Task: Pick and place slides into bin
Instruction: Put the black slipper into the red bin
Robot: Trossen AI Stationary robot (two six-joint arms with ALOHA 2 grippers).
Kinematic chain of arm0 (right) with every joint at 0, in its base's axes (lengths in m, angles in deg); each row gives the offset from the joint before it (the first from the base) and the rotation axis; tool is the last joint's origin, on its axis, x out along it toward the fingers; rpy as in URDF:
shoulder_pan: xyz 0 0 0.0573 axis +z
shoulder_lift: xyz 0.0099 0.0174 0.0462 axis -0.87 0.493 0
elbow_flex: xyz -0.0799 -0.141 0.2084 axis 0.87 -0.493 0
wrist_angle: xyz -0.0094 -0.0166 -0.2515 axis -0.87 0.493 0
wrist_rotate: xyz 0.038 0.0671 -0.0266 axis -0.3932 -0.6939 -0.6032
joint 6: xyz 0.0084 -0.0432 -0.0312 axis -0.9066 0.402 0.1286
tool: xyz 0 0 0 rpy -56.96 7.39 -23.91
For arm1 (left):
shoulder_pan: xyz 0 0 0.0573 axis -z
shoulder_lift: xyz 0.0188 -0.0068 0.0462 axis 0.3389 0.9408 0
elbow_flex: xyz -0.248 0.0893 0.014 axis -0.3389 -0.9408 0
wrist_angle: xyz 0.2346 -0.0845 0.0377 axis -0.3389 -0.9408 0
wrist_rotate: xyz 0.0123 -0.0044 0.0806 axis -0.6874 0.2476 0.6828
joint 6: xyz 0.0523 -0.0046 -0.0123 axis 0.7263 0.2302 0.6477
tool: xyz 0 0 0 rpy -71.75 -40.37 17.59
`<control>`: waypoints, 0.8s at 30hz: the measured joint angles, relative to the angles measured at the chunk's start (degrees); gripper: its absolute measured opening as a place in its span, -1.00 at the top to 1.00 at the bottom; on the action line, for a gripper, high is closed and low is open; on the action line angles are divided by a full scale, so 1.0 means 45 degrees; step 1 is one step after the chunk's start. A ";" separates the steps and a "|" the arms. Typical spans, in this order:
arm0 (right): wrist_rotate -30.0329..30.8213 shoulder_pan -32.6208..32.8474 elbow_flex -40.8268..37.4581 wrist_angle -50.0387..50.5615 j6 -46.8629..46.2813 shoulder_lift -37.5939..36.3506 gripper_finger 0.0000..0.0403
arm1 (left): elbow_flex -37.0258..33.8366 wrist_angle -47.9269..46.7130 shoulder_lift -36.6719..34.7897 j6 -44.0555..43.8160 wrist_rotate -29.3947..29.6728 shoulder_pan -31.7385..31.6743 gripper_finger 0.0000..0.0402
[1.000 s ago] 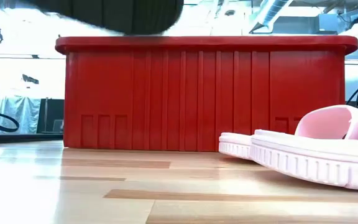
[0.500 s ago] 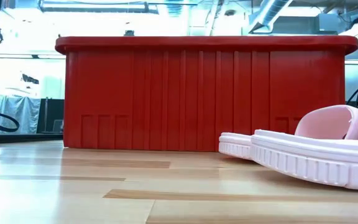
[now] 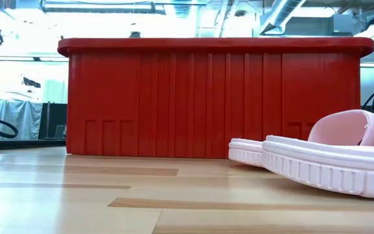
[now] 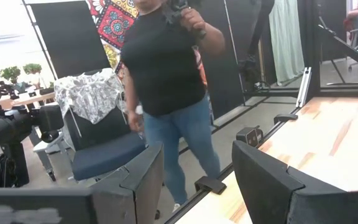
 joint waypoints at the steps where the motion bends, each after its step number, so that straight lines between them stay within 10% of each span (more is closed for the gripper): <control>1: 0.0000 0.0000 -0.0001 -0.0002 -0.0004 -0.0002 0.10 | 0.0000 0.0226 0.0059 -0.0009 0.0002 -0.0302 1.00; 24: 0.0000 -0.0005 0.0002 -0.0002 -0.0004 -0.0002 0.10 | 0.0019 0.1499 0.1786 0.0318 -0.0637 -0.7200 1.00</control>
